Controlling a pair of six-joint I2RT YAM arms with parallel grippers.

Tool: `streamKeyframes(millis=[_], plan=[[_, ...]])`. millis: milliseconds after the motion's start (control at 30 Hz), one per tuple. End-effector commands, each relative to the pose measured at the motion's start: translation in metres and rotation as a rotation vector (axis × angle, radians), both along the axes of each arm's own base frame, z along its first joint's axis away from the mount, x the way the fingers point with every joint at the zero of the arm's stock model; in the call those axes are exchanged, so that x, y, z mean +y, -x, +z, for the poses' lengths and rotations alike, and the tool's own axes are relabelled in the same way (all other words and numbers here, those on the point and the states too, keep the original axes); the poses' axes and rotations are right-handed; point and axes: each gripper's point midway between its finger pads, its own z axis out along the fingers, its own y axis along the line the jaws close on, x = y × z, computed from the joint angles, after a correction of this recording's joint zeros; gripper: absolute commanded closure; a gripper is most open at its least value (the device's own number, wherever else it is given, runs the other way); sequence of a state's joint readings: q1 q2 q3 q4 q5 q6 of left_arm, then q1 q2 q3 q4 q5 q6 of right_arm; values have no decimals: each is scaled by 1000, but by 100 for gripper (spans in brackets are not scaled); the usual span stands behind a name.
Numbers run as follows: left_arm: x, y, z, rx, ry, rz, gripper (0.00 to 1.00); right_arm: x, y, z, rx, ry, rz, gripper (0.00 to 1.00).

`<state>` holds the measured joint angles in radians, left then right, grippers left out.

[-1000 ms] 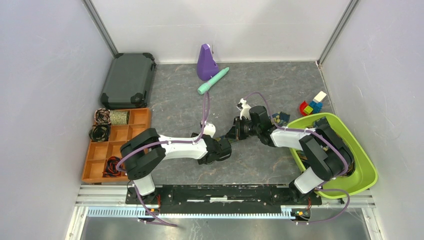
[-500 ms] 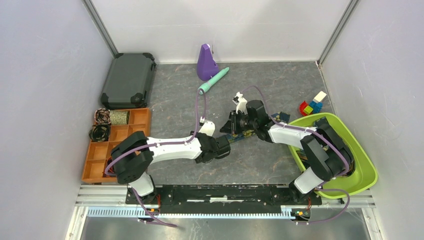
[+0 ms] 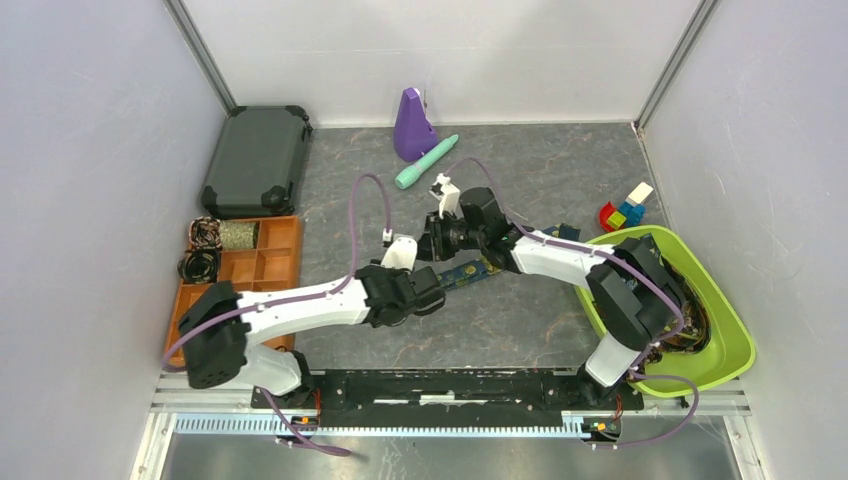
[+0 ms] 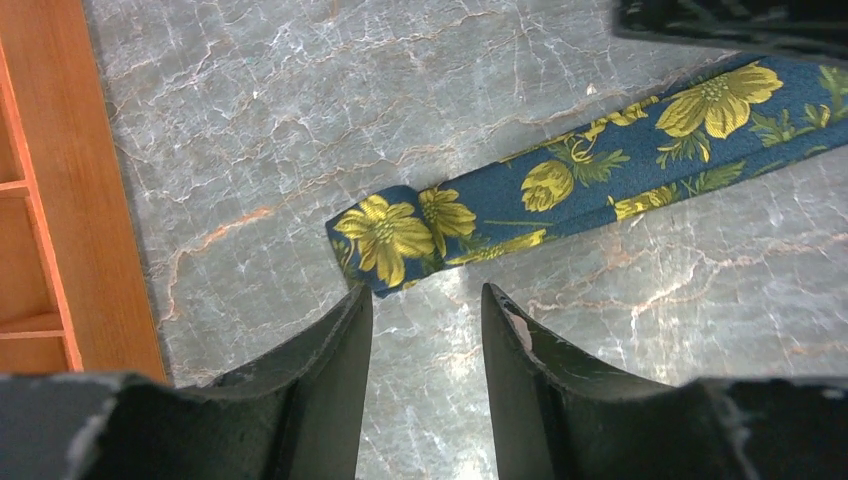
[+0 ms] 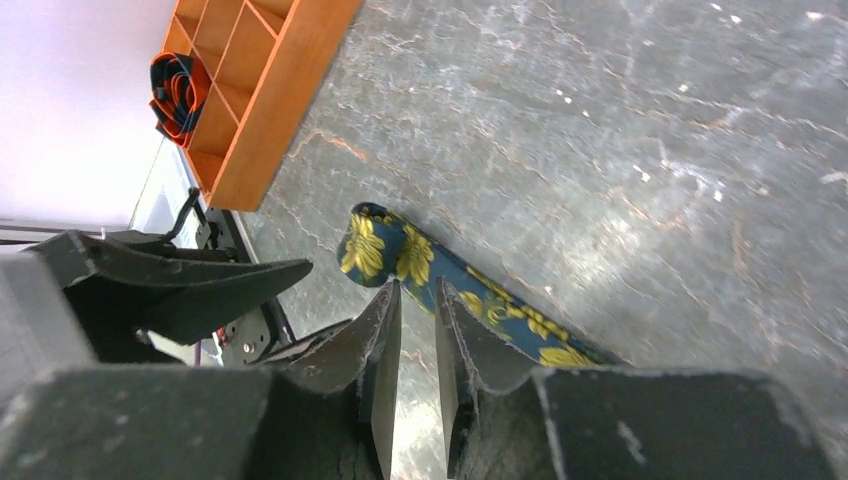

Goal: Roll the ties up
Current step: Roll the tie at the center of the board.

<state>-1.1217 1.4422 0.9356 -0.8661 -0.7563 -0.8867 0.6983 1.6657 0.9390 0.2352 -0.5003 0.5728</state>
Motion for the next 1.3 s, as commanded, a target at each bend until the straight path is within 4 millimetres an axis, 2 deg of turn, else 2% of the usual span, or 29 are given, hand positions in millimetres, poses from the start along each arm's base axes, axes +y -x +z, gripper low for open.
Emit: streamKeyframes(millis=[0, 100, 267, 467, 667, 967, 1267], plan=[[11, 9, 24, -28, 97, 8, 50, 33, 1, 20, -28, -18, 52, 74], [26, 16, 34, -34, 122, 37, 50, 53, 13, 24, -28, -25, 98, 73], [44, 26, 40, -29, 161, 80, 50, 86, 32, 23, -14, -34, 162, 73], [64, 32, 38, -24, 209, 138, 50, 109, 48, 8, 23, -22, 207, 74], [78, 34, 41, -33, 260, 188, 50, 113, 60, -6, 36, 4, 223, 75], [78, 30, 37, -18, 282, 202, 50, 110, 60, -31, 53, 44, 216, 76], [77, 30, 33, -9, 290, 202, 50, 104, 59, -46, 44, 79, 207, 77]])
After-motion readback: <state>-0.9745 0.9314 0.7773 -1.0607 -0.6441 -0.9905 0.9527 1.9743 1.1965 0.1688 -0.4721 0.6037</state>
